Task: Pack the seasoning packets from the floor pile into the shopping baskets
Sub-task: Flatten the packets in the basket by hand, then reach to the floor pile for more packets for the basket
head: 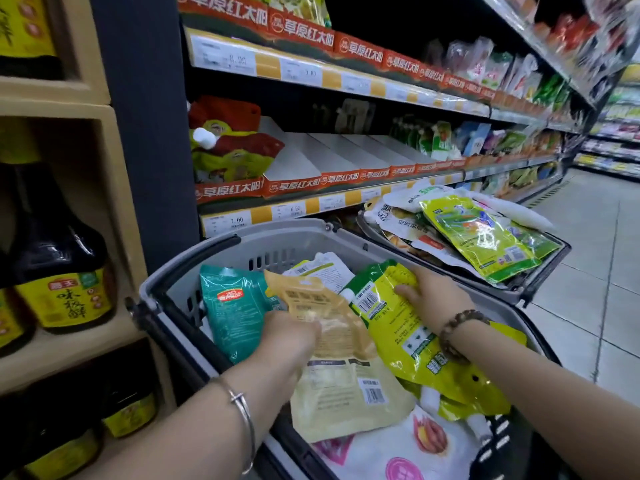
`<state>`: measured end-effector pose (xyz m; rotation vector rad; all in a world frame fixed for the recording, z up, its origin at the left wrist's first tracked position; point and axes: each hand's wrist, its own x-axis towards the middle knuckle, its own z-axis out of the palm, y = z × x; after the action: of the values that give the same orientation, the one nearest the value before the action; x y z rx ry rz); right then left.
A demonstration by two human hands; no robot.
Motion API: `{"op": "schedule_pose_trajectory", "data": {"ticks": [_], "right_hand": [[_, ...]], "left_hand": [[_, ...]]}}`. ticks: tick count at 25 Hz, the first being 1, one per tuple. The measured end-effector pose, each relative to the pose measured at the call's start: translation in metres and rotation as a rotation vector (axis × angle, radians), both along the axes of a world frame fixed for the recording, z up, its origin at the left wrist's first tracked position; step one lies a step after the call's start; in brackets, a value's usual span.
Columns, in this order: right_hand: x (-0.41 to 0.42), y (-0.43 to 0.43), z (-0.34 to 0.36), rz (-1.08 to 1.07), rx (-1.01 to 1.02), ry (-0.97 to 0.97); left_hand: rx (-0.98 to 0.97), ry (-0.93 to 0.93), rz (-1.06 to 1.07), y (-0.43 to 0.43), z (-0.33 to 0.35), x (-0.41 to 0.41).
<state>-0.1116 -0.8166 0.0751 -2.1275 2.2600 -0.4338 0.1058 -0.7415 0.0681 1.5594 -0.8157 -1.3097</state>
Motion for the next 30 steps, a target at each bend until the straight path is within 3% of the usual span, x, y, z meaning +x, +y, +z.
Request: {"op": "schedule_pose_trajectory", "data": {"ticks": [4,7,9,10,14,16,19,26,30], "right_hand": [[0.002,0.003,-0.004,0.046,-0.141,0.063],[0.002,0.007,-0.003,0.184,-0.323,0.132],[0.003,0.007,-0.005,0.217,-0.241,0.217],[0.004,0.008,-0.007,0.212,-0.142,0.243],[0.007,0.011,-0.012,0.245,0.221,0.115],[0.011,0.014,-0.016,0.273,0.301,0.231],[0.020,0.022,-0.025,0.344,0.274,0.402],[0.024,0.020,-0.031,0.365,0.278,0.442],[0.027,0.028,-0.028,0.350,0.256,0.474]], "left_hand": [[0.032,-0.220,-0.067,0.004,-0.001,-0.003],[-0.222,-0.789,-0.236,0.010,0.009,-0.003],[-0.365,-1.148,-0.519,0.002,0.010,-0.006],[-0.323,-1.226,-0.670,-0.002,0.010,-0.008],[-0.072,-1.326,-0.984,-0.013,0.004,-0.018],[-0.049,-1.388,-1.030,-0.014,0.004,-0.018],[-0.025,-1.430,-1.053,-0.014,0.004,-0.018],[0.093,-1.479,-1.125,-0.016,0.009,-0.025],[-0.032,-1.459,-1.135,-0.012,0.010,-0.003]]}}
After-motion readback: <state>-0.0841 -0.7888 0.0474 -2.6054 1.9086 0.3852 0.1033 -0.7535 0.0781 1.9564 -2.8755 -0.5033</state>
